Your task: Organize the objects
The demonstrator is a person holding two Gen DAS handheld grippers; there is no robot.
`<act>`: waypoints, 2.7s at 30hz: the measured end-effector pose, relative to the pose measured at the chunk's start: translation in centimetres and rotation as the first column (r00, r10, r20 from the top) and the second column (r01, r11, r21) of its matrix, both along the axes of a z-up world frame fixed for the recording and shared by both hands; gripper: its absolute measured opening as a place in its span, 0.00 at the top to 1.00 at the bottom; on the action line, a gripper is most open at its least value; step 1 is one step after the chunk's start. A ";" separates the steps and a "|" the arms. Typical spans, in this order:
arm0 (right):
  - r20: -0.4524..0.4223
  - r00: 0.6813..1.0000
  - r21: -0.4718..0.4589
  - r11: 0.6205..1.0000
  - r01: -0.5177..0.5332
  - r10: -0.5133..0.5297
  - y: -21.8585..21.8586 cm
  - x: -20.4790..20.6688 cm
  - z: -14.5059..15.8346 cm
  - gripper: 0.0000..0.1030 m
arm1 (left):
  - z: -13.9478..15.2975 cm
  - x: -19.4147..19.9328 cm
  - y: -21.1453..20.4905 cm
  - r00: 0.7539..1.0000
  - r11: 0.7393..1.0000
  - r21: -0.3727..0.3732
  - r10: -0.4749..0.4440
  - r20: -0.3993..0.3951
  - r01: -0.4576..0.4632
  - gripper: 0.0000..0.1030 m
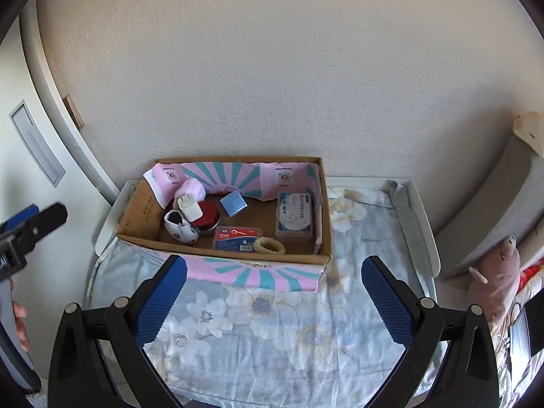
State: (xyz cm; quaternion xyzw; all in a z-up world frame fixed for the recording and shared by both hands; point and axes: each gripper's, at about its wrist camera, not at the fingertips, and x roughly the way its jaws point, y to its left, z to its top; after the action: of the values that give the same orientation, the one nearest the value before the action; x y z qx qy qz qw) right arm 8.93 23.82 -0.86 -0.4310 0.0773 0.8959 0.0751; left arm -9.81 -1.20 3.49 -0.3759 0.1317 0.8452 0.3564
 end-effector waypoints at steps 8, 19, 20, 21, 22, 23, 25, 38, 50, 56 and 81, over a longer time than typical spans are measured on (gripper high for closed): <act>-0.010 0.999 -0.001 0.999 0.045 -0.045 0.7 0.4 0.1 0.00 | -2.0 0.6 -0.3 0.999 1.000 -0.016 -0.020 0.042 0.021 0.00; -0.028 0.998 0.010 0.999 0.050 -0.049 0.7 -0.1 0.8 0.00 | -1.8 0.9 0.5 0.999 0.999 -0.021 -0.043 0.015 0.043 0.00; -0.028 0.998 0.010 0.999 0.052 -0.052 0.8 -0.2 0.8 0.00 | -1.7 0.8 0.5 0.999 0.999 -0.020 -0.042 0.016 0.043 0.00; -0.029 0.998 0.009 0.999 0.054 -0.053 0.8 -0.2 0.8 0.00 | -1.7 0.8 0.5 0.999 0.999 -0.019 -0.042 0.018 0.042 0.00; -0.030 0.998 0.008 0.998 0.055 -0.055 0.9 -0.2 0.9 0.00 | -1.7 0.7 0.5 0.999 0.999 -0.018 -0.040 0.018 0.041 0.00; -0.032 0.998 0.009 0.998 0.056 -0.056 0.9 -0.3 0.9 0.00 | -1.6 0.7 0.5 0.999 0.999 -0.018 -0.039 0.017 0.040 0.00; -0.033 0.998 0.013 0.998 0.057 -0.057 0.9 -0.3 0.9 0.00 | -1.6 0.7 0.5 0.999 0.999 -0.016 -0.039 0.018 0.039 0.00; -0.043 0.997 0.025 0.997 0.069 -0.068 1.1 -0.1 1.3 0.00 | -1.6 1.0 0.8 0.999 0.999 -0.018 -0.051 0.015 0.051 0.00; -0.046 0.997 0.027 0.997 0.070 -0.068 1.0 -0.1 1.4 0.00 | -1.7 1.0 0.8 0.998 0.998 -0.013 -0.057 0.020 0.057 0.00; -0.046 0.997 0.028 0.997 0.071 -0.070 1.0 0.0 1.5 0.00 | -1.9 1.2 0.5 0.999 0.999 -0.013 -0.043 0.029 0.044 0.00; -0.067 0.996 0.032 0.998 0.056 -0.054 0.9 0.2 2.2 0.00 | -0.7 2.2 -0.6 0.998 0.997 0.070 0.047 -0.044 -0.044 0.00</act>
State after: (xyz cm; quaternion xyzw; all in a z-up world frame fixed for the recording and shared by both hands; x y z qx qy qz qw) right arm 9.09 24.75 1.38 -0.3974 0.0762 0.9085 0.1044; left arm -7.59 -1.81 2.76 -0.3470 0.1021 0.8655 0.3466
